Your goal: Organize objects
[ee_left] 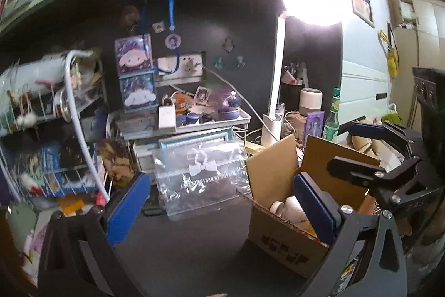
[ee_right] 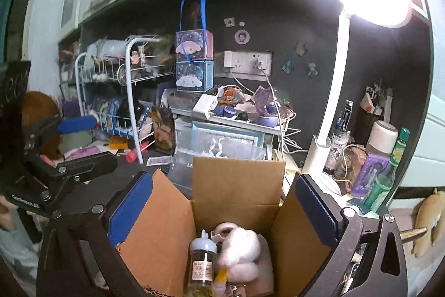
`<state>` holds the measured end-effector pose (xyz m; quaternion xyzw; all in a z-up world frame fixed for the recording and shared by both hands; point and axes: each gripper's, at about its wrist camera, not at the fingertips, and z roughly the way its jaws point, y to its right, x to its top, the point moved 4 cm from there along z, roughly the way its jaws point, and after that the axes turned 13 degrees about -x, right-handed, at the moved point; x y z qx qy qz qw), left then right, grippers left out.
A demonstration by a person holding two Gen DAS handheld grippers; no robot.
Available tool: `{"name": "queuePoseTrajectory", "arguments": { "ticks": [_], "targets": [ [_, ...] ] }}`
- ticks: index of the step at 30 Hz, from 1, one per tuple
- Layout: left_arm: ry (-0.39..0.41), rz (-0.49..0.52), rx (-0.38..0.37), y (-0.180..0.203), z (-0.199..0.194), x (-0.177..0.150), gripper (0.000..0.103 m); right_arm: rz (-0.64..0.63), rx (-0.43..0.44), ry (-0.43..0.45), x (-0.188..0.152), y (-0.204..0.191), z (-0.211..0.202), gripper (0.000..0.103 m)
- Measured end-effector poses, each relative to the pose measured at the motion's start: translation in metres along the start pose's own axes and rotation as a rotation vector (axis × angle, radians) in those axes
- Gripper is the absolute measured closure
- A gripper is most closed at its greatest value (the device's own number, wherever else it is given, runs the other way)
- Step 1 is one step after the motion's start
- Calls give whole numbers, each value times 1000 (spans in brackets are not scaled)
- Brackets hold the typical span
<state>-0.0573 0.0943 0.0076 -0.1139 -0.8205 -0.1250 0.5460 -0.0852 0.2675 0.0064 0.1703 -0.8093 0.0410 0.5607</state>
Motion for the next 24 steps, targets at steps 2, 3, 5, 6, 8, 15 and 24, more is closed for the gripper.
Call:
{"name": "queuePoseTrajectory", "arguments": {
  "ticks": [2, 3, 5, 6, 8, 15, 24],
  "targets": [
    [-3, -26, 1, -4, 0, -3, 1, 8, 0, 13, -1, -1, -3, 0],
    [-1, -41, 4, -7, -1, -4, 1, 14, 3, 15, -2, 0, -3, 0],
    [-4, -57, 12, -10, -1, -7, 1, 21, 11, 10, -3, -1, -3, 0],
    [-6, -64, 15, -12, -1, -8, 1, 19, 9, 4, -5, -2, -3, 0],
    [-6, -69, 20, -12, -2, -10, 1, 11, -5, -3, -7, -4, -2, 0],
    [-9, -80, 28, -16, -1, -10, 1, 12, -7, -28, -11, -10, 3, 0],
    [-9, -87, 40, -20, -2, -12, 1, 15, -4, -31, -12, -11, 3, 0]
  ]
}}
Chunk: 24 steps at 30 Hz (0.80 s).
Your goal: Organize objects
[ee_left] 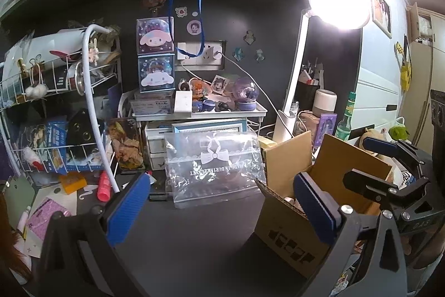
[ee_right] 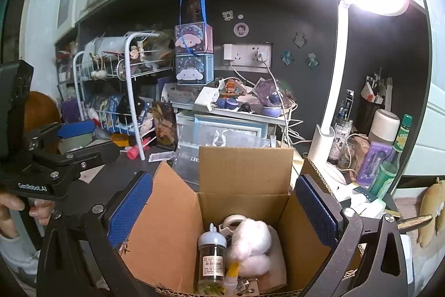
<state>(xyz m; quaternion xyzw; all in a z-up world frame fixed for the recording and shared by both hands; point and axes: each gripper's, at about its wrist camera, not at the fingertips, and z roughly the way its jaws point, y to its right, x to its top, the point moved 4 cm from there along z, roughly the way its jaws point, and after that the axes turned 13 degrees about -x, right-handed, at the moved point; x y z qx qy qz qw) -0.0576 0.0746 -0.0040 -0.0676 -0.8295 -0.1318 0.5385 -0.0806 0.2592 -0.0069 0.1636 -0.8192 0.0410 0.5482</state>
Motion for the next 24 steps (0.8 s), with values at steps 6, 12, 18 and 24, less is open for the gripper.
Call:
{"name": "queuePoseTrajectory", "arguments": {
  "ticks": [6, 12, 18, 24],
  "targets": [
    [1, 1, -4, 0, -1, 0, 1, -1, -11, -2, 0, -1, -1, 0],
    [-1, 4, 0, 1, -1, 0, 1, 0, -28, -14, -1, -2, -3, 0],
    [-3, 11, 1, 2, -1, -1, 1, 2, -30, -21, -2, -2, -3, 0],
    [-10, 11, 4, 3, 0, -2, 1, 3, -30, -21, -3, -1, -2, 0]
  ]
}}
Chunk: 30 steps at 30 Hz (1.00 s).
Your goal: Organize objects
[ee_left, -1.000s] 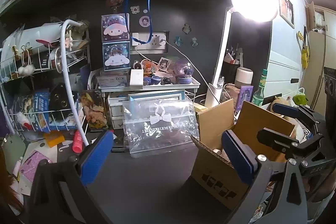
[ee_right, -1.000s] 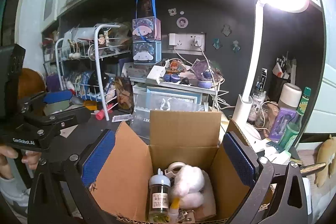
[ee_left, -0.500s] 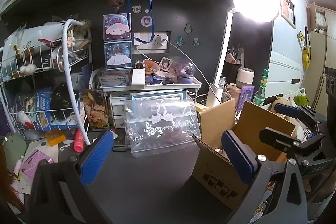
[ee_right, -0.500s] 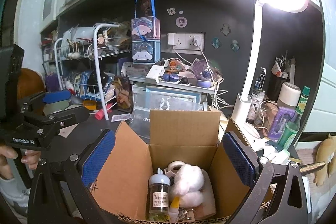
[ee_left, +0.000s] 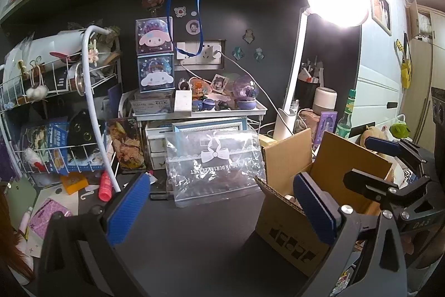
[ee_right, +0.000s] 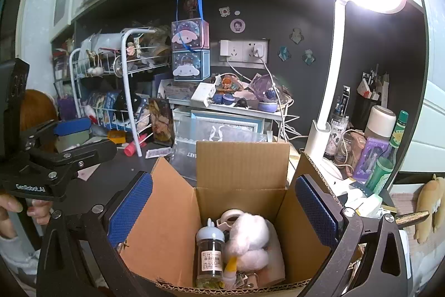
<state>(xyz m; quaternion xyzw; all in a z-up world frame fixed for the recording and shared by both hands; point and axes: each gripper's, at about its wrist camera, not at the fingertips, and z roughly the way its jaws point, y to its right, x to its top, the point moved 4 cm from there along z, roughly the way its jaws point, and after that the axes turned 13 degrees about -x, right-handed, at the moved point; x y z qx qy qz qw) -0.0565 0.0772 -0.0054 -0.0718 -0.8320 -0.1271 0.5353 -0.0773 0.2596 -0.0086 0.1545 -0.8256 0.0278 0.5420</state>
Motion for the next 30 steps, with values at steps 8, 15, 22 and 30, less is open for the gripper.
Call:
{"name": "queuePoseTrajectory", "arguments": {
  "ticks": [8, 15, 22, 30],
  "targets": [
    [-2, -1, -3, -1, 0, 0, 1, 2, 1, -1, 0, 1, 0, 0],
    [-7, -2, -3, -1, 1, -1, 1, 12, -11, -8, -3, -1, -2, 0],
    [-9, -3, -4, -1, 1, -3, 1, 12, -12, -10, -3, -2, -2, 0],
    [-11, -5, -1, -2, 1, -3, 1, 14, -18, -12, -3, -4, -1, 0]
  ]
}}
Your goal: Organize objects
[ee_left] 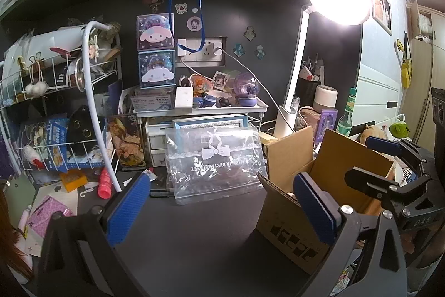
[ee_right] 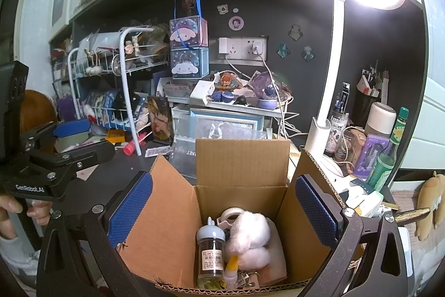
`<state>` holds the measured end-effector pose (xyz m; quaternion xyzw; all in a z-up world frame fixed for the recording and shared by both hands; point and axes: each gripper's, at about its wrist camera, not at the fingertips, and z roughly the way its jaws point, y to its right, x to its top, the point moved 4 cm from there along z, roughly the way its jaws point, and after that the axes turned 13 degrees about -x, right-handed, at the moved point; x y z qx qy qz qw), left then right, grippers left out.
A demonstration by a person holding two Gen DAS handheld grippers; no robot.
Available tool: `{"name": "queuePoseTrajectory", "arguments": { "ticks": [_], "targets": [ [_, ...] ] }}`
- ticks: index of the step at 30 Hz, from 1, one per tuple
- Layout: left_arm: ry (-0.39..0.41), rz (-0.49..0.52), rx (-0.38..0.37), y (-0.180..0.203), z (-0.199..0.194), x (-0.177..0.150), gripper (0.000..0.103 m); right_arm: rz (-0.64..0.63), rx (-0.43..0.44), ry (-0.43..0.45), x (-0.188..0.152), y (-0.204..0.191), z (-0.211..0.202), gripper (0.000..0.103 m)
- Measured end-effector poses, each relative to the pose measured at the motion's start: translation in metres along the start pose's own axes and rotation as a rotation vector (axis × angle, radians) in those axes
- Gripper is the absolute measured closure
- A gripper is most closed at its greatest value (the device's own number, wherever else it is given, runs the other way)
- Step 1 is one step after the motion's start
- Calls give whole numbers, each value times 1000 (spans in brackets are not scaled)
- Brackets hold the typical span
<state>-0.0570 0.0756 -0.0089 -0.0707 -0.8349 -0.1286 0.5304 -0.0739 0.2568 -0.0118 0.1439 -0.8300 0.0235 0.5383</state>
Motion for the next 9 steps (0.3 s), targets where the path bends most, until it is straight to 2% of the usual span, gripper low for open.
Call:
{"name": "queuePoseTrajectory", "arguments": {
  "ticks": [9],
  "targets": [
    [-1, -1, -1, -1, 0, 0, 1, 1, -6, -4, -1, -1, -2, 0]
  ]
}}
